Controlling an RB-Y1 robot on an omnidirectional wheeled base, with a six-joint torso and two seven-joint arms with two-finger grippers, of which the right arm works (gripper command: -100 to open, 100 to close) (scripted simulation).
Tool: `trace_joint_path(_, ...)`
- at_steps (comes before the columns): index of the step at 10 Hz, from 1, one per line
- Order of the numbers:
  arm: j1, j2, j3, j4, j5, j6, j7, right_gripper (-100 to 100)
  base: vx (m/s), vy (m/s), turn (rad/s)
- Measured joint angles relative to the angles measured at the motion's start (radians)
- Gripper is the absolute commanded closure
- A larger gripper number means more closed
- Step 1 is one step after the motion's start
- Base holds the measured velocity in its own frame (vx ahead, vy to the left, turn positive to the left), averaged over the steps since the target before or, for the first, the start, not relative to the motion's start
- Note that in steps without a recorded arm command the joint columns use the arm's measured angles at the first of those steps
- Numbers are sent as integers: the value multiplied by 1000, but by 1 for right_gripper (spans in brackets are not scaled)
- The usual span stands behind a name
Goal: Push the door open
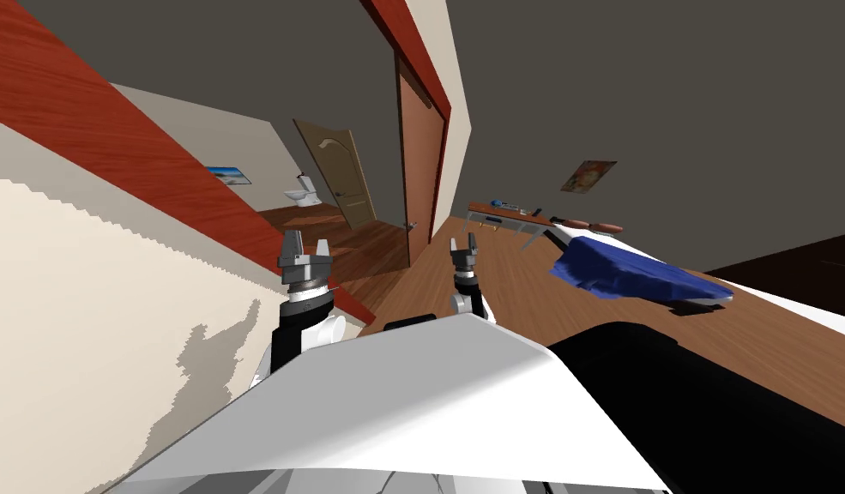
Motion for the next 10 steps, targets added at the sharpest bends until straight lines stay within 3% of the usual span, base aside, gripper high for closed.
trace_joint_path(7, -63, -20, 13, 149, 38, -25, -15, -100, 102, -58, 49)
trace_joint_path(10, -93, -20, 23, 216, 57, -34, -16, -100, 88, -56, 48)
